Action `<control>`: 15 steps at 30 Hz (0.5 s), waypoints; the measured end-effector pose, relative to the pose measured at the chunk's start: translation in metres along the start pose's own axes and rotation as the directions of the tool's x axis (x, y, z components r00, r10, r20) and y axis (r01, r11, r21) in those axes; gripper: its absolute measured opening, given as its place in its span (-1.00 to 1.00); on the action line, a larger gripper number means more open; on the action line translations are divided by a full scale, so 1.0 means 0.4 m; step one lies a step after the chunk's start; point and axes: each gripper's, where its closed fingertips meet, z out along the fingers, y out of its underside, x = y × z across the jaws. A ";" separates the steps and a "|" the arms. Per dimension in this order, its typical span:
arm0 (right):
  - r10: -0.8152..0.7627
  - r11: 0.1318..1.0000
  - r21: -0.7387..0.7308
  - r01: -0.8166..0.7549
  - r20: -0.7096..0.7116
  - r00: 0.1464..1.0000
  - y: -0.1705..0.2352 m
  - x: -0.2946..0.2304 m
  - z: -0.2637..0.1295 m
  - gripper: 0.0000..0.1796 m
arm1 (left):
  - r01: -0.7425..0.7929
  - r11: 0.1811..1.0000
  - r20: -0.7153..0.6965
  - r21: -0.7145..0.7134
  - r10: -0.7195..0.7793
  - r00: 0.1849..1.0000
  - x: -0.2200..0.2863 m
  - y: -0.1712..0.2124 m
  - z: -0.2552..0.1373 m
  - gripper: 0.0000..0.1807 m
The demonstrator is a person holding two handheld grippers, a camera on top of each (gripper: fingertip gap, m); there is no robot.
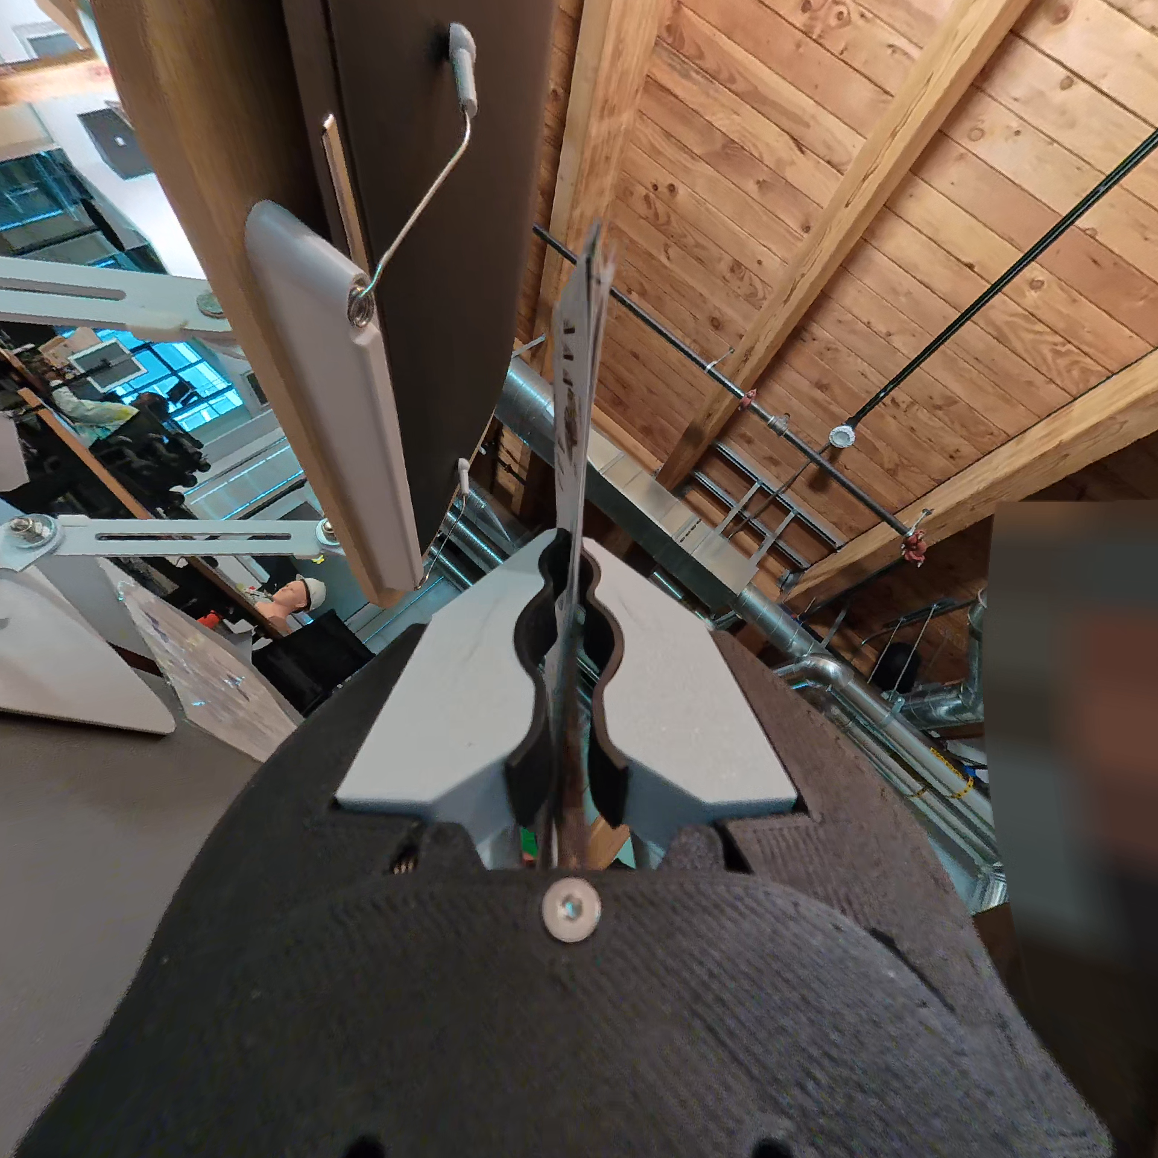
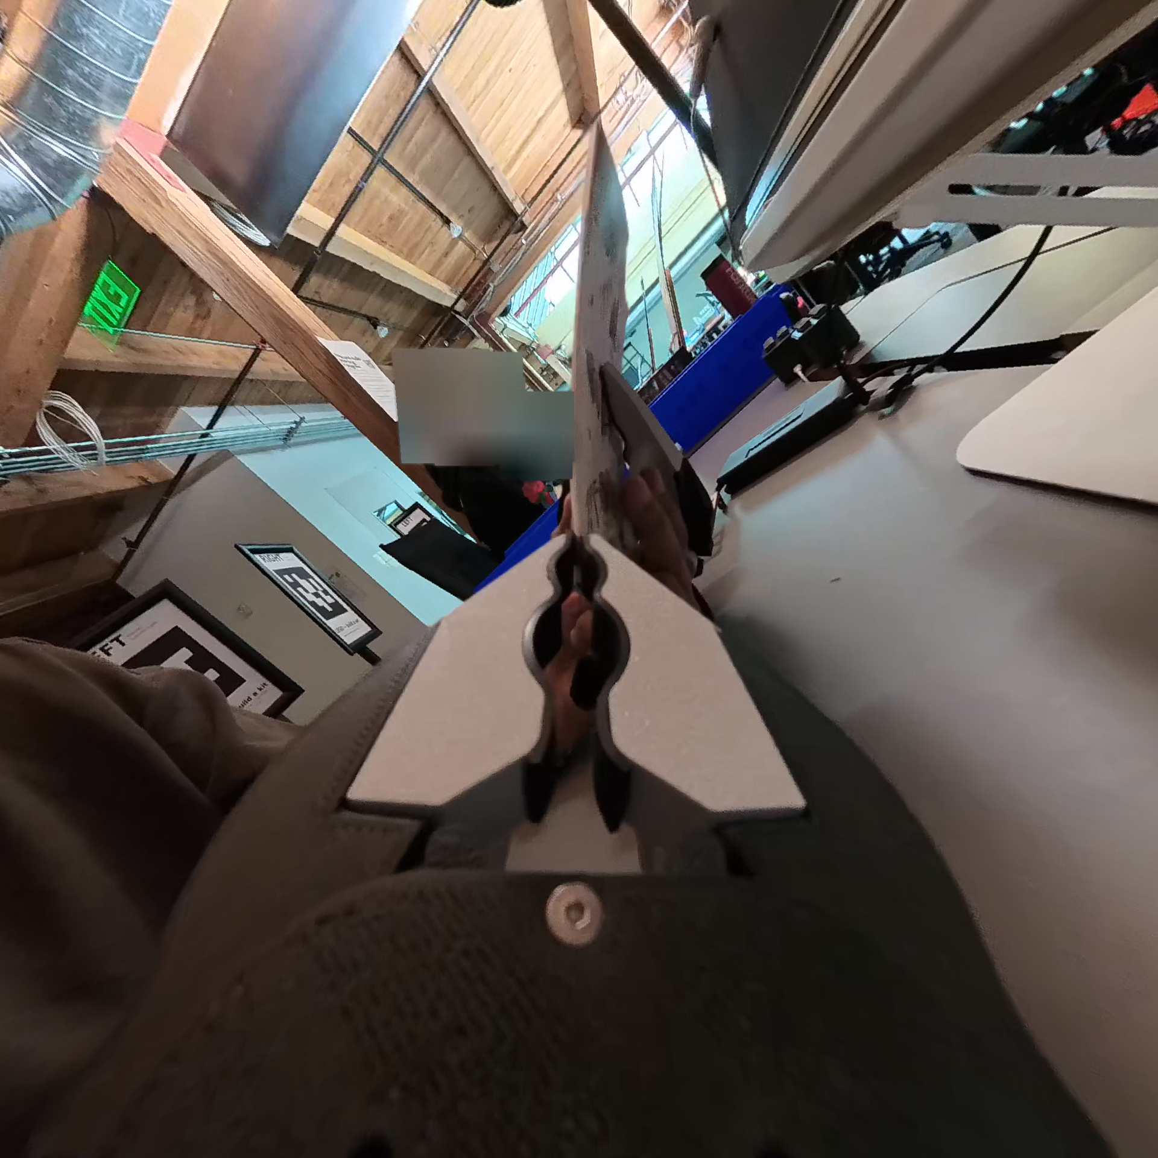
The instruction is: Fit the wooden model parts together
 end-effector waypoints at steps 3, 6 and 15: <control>-0.017 0.999 -0.031 0.017 -0.005 1.000 0.008 -0.005 0.005 -1.00 | 0.000 1.000 0.000 0.004 0.000 1.000 0.000 -0.002 -0.001 -1.00; -0.014 1.000 0.015 0.014 -0.007 1.000 -0.005 0.000 0.000 -0.84 | 0.000 1.000 0.000 0.009 0.000 1.000 0.001 -0.003 0.001 -1.00; 0.020 0.999 0.040 -0.020 0.004 1.000 -0.016 0.004 -0.010 -0.56 | 0.008 1.000 0.012 0.002 -0.008 1.000 -0.006 -0.002 0.000 -1.00</control>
